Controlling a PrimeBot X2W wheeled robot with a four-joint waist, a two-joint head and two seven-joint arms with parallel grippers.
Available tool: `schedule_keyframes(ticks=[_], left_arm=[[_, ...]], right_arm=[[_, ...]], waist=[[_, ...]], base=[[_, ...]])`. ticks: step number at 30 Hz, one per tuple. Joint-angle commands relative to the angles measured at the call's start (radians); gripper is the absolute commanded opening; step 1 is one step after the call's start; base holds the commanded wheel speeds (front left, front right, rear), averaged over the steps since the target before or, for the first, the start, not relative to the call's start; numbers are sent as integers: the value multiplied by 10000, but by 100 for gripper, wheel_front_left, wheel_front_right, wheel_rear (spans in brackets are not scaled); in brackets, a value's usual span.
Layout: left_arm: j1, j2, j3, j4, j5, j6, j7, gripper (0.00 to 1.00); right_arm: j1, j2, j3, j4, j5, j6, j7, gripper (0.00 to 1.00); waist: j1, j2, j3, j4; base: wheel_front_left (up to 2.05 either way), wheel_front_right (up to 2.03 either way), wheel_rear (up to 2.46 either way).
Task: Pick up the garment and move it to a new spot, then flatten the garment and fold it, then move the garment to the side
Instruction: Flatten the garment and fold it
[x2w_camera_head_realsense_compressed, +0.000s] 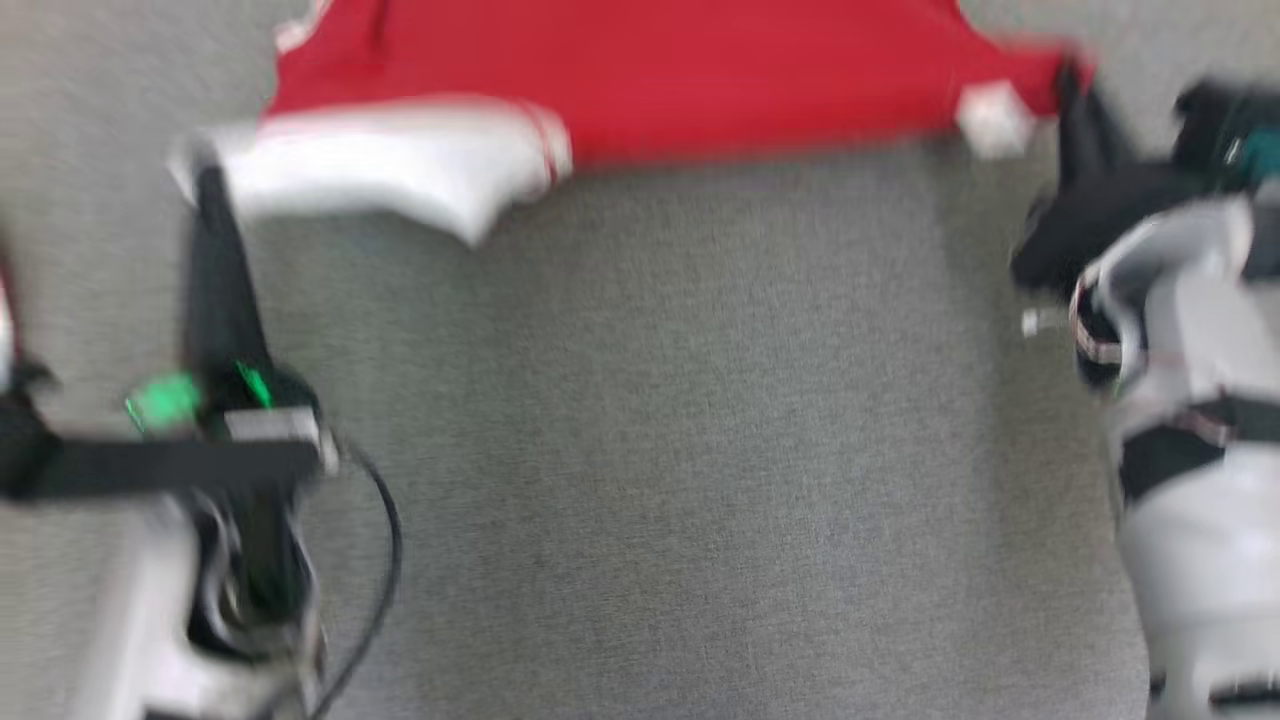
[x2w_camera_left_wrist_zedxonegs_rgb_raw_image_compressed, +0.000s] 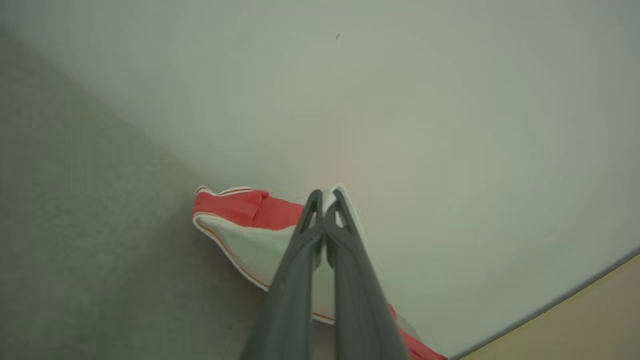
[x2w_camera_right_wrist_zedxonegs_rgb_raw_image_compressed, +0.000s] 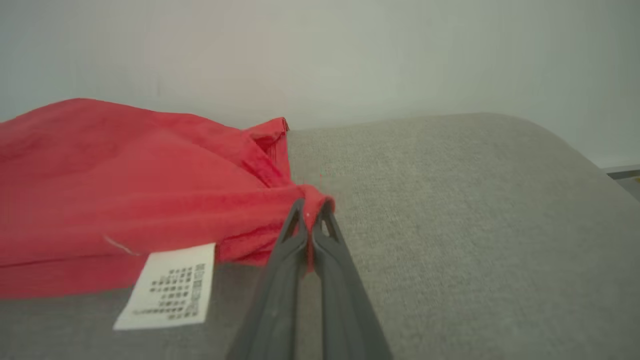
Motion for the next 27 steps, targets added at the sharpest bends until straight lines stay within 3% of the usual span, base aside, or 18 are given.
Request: schedule_keyframes(ticks=[1,8,12,19,27], left_arm=[[320,37,-4,-63,-217,13,-30,0],[3056,708,-1175,-622,-2077,12,114,0],[4253,1218,-1799,-878,-3041,12,445,0],[5556,1586,-2426,-983,-4194,12,816,0],[6108,1908,-3210,-861,-5057,11,2000,0]], right_arm=[[319,-40,41,-164,167,-27,193,0],[3629,-139,-405,-2900,1144,-27,2542,0],[5346,200,-969,-4424,1260,-27,3703,0],[7800,1075,-2471,-7011,586,-27,5621,0],[9150,1703,-3083,-8407,27,-27,6441,0]], waist=[[2,-1,-1092,372],[2,-1,-2456,551],[2,-1,-2982,660],[2,-1,-3735,914],[2,-1,-3915,848]], base=[[0,0,0],[0,0,0],[0,0,0],[0,0,0],[0,0,0]])
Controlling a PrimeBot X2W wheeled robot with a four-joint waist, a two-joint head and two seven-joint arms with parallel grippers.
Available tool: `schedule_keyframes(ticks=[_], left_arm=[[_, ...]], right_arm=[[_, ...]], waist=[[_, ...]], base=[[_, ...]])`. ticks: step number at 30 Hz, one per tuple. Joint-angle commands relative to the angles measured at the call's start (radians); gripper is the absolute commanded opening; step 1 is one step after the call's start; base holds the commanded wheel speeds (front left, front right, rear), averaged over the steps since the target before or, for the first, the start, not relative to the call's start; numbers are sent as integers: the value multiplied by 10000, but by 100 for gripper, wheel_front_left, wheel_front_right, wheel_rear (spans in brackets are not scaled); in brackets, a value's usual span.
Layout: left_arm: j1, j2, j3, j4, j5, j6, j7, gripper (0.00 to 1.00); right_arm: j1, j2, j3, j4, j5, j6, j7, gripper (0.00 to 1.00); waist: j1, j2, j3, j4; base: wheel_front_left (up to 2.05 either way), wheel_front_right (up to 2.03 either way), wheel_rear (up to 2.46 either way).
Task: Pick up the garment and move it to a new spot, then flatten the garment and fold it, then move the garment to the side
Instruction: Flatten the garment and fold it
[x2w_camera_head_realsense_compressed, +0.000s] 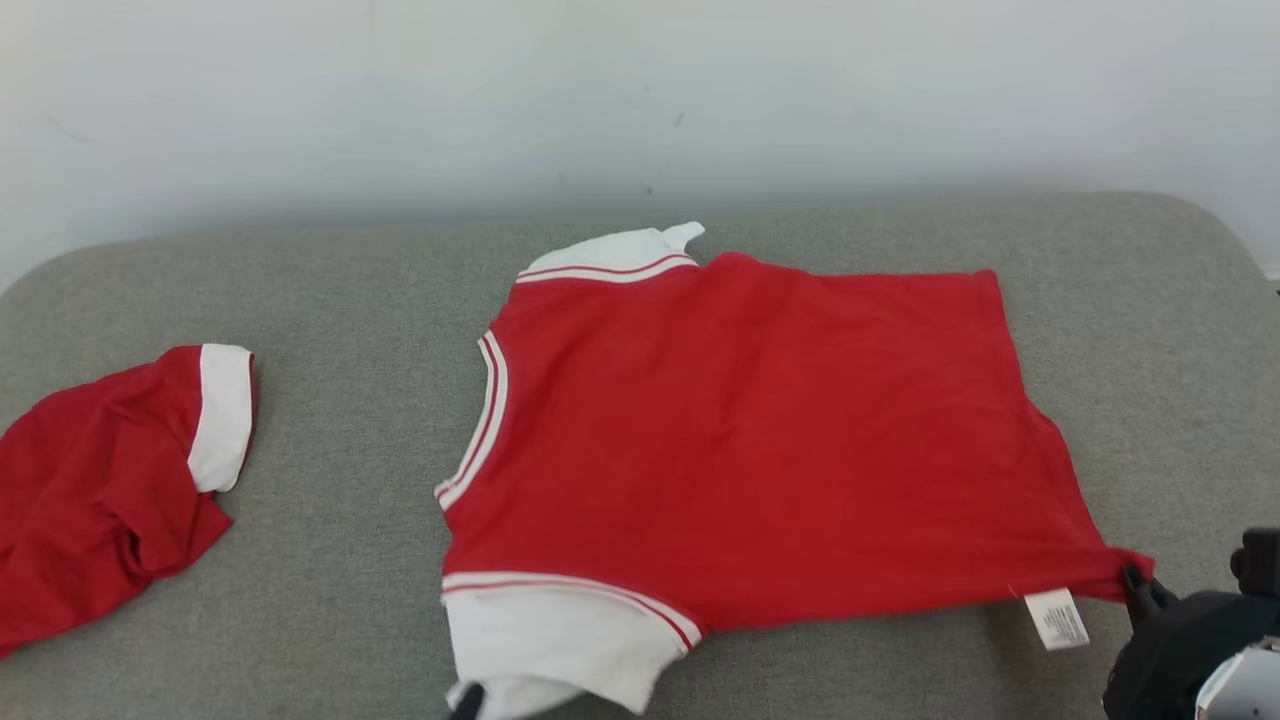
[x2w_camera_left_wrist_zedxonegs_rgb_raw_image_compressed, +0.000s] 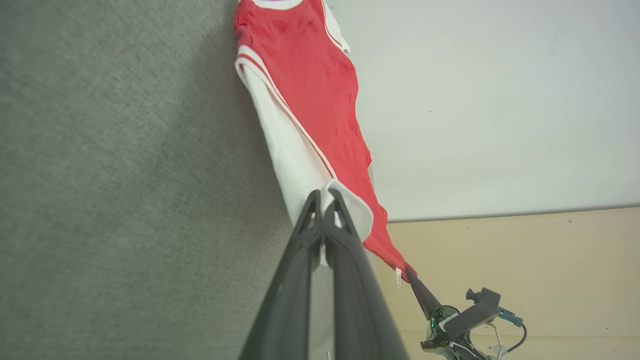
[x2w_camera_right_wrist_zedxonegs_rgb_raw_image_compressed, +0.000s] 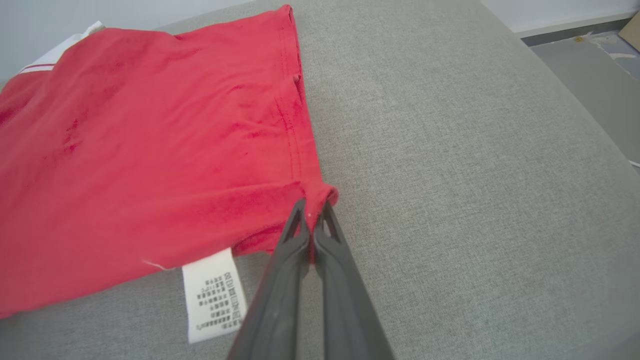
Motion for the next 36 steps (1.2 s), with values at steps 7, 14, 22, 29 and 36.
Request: schedule_keyframes(ticks=[7,14,22,29,36], left_arm=[[612,398,-338,-178,-1219,11,1489,0],[427,416,189,-840,-1596,11,1755,0],[-1183,-68,409,-574,-362,11,1305,0],[-3427,-737,-1,1171,1342,11,460,0],[-4990,-1105,-474,2703,2210,11,-181,0]], right_arm=[[522,155,-369,322,-728,-27,-239,0],[211,169,-210,671,-230,-27,-550,0],[-572,169,-109,866,241,-27,-1054,0],[-1736,172,11,1509,294,-25,-1525,0],[-2763,166,125,2480,168,-25,-2072,0]], waist=[[3,3,9,-64],[3,3,172,-225],[3,3,444,-266],[3,3,934,-305],[3,3,1386,-383]], base=[[0,0,0],[0,0,0],[0,0,0],[0,0,0],[0,0,0]])
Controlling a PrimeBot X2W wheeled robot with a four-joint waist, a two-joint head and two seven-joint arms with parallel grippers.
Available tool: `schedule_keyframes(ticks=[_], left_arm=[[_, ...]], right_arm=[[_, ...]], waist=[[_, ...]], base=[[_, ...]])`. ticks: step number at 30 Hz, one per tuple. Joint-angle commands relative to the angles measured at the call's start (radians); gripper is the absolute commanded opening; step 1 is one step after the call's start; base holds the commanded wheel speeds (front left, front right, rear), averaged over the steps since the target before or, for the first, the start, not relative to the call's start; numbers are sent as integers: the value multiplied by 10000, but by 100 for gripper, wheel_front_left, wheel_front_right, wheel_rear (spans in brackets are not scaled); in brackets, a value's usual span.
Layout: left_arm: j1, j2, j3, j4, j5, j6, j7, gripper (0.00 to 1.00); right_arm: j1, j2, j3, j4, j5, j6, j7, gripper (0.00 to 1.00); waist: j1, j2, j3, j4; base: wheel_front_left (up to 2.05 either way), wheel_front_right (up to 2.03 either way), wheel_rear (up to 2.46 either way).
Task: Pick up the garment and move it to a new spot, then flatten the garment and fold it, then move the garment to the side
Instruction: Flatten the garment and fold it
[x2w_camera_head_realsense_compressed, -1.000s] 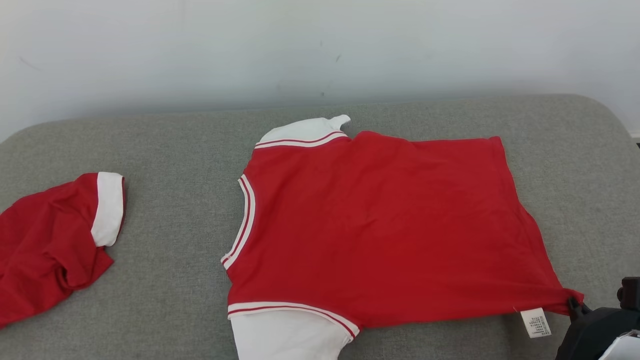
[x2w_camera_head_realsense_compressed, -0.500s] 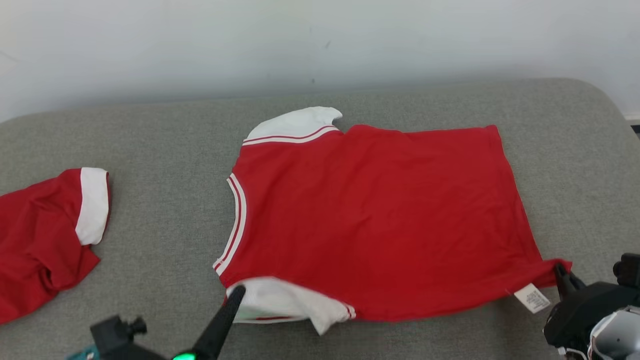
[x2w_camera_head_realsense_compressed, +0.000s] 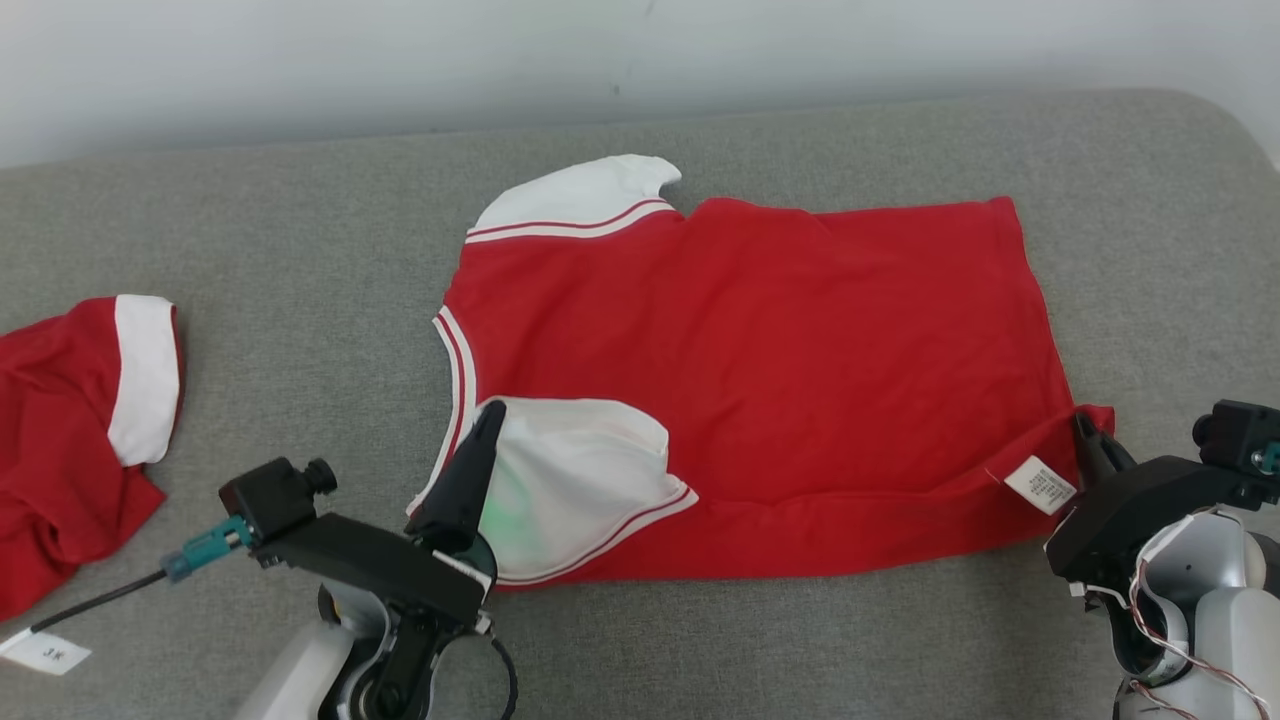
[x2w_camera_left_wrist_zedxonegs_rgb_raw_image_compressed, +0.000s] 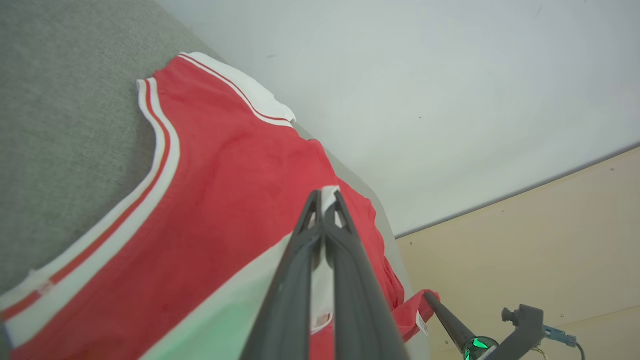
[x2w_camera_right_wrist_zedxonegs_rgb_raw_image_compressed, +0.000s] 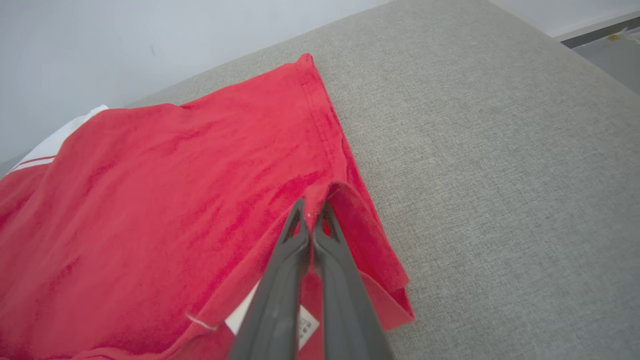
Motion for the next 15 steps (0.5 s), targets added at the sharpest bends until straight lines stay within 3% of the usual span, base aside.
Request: schedule_keyframes(ticks=[1,15], left_arm=[[-298,-49,-71,192,169,11,-158,0],[-1834,158,-686,881,60,11,-1099,0]], right_arm=[[-179,15,-11,171,-99,-25,-140,0],[-1344,17,-502,1582,-671,-27,-1641,0]], waist=[[-1,-1,177,-46],[-1,-1,795,-100]], base=[[0,0,0],[0,0,0]])
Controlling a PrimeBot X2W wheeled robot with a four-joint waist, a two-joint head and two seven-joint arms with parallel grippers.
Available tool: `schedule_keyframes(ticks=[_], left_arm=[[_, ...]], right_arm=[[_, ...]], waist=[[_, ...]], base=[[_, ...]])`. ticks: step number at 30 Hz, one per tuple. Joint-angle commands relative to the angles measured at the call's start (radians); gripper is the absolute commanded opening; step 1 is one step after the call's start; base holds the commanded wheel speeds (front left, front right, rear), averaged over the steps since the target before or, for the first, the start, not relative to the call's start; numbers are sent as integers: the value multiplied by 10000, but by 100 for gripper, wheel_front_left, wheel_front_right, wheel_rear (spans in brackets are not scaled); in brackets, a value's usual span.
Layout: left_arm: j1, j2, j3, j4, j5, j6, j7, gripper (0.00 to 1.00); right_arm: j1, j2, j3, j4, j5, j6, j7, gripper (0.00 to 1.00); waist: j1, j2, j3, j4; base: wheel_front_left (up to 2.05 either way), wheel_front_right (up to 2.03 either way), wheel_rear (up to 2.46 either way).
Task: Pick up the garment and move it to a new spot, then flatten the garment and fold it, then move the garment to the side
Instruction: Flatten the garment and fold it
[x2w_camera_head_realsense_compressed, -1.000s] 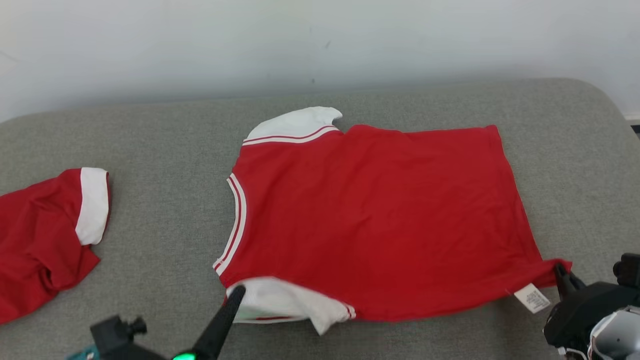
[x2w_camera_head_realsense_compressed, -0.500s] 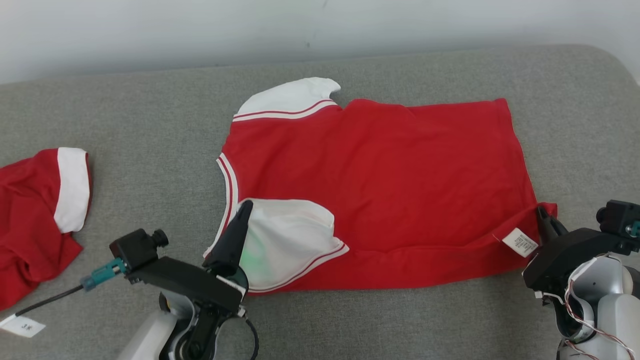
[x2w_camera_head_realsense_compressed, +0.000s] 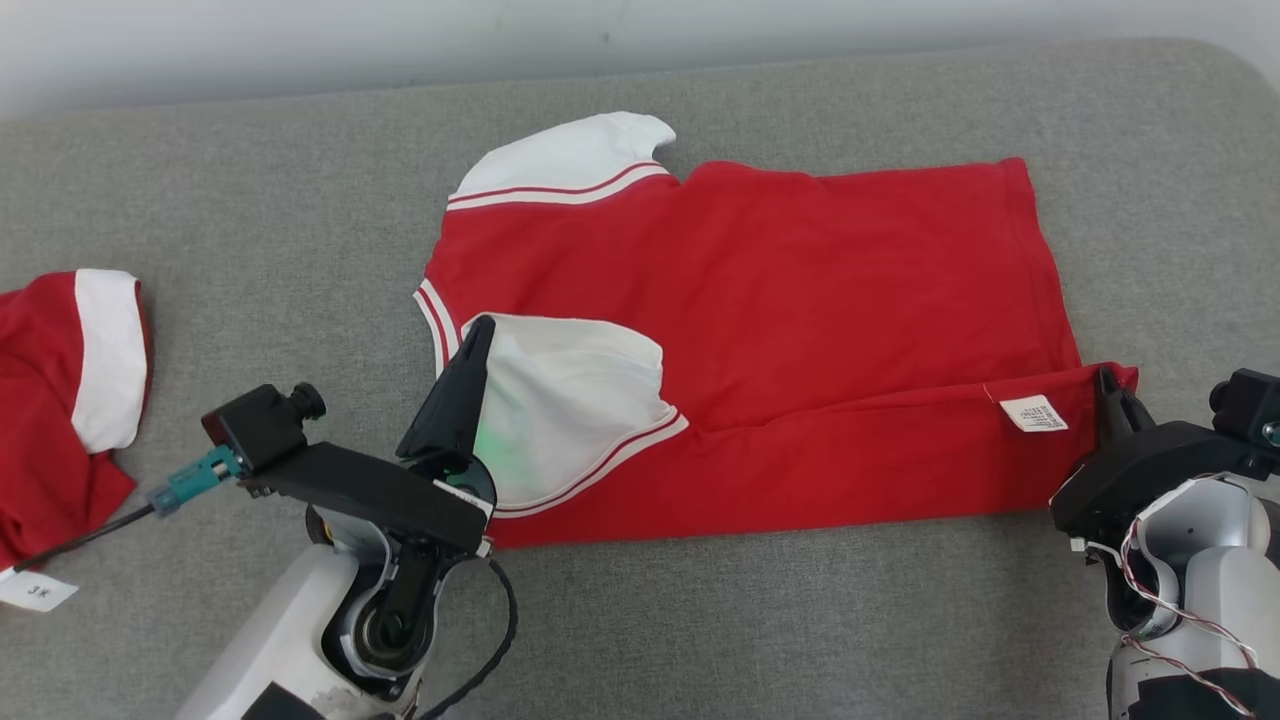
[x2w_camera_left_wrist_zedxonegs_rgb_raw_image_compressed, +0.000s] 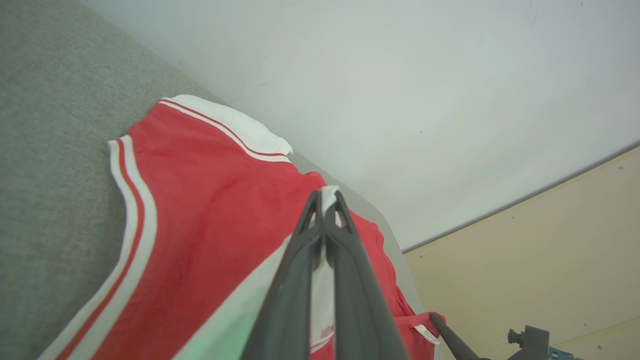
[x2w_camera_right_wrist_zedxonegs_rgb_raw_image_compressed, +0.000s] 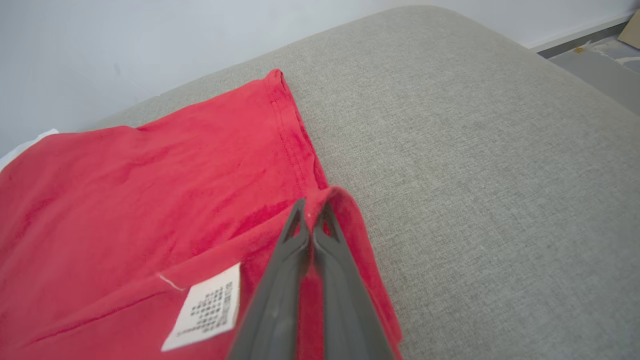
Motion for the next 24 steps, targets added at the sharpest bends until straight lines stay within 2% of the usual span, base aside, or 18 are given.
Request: schedule_keyframes(ticks=[1,23,24], left_arm=[[-235,64,-84,60,-108,11,-67,0],[-2480,37,-1329,1730,-133,11,-265,0],[-2544,56,-1391,1847,-108,11,-285,0]], right_arm=[[-163,19,-11,105,-113,-25,-105,0],[-1036,19,-278,1607,-719,-25,-769,0],[-1064,19,-262,1659,-728,-25,-803,16]], waist=[[-2,-1,120,6],[-2,-1,537,-199],[-2,-1,539,-216]], base=[[0,0,0],[0,0,0],[0,0,0]])
